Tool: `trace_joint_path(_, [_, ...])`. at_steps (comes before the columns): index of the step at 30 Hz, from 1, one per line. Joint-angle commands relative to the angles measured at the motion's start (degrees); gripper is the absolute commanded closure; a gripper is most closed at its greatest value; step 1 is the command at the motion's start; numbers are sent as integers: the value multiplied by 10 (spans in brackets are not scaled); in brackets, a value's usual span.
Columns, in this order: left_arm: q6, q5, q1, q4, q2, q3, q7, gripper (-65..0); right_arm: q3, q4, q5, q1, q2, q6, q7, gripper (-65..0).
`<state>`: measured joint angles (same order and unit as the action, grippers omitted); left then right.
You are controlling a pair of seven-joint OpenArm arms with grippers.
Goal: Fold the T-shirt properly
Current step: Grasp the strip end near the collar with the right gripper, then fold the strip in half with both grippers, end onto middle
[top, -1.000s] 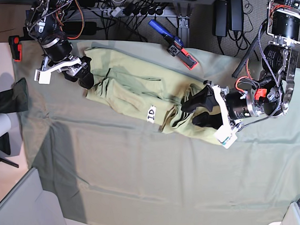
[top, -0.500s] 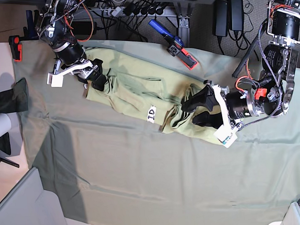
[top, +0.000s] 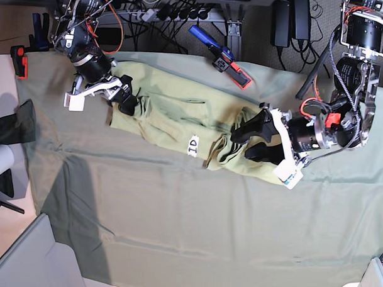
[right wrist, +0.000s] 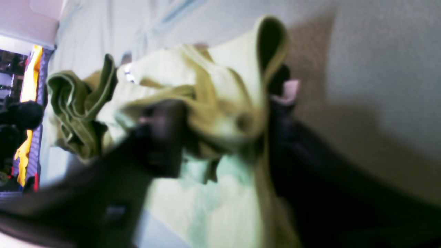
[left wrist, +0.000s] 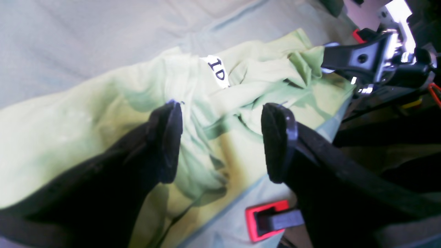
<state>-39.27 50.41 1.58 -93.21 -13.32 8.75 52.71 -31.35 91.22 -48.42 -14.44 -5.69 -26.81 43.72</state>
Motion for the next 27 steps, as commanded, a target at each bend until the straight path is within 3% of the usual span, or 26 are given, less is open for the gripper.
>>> trace_joint_path(1, [-7, 13, 9, -9, -2, -2, -10, -393, 0, 8, -11, 5, -5, -17, -9, -161])
trace_joint_path(4, [-7, 12, 9, -9, -2, -2, -10, -393, 0, 8, -11, 6, -5, -17, -9, -18])
trace_joint_path(5, [-7, 12, 9, -9, -2, -2, -10, -393, 0, 8, -11, 6, -5, -17, -9, 0])
trace_joint_path(9, [-7, 22, 9, -9, -2, -2, -10, -393, 0, 8, -10, 8, -5, -17, -9, 0])
trace_joint_path(15, [-7, 107, 9, -9, -2, -47, 17, -393, -23, 8, -4, 11, -22, -17, -11, 0])
trace_joint_path(23, [-7, 126, 9, -9, -4, -179, 37, -393, -118, 8, -4, 10, -79, -17, 2, 0])
trace_joint_path(27, [-7, 128, -2, -9, -28, -201, 37, -393, -161, 8, -16, 10, -108, -17, 5, 0])
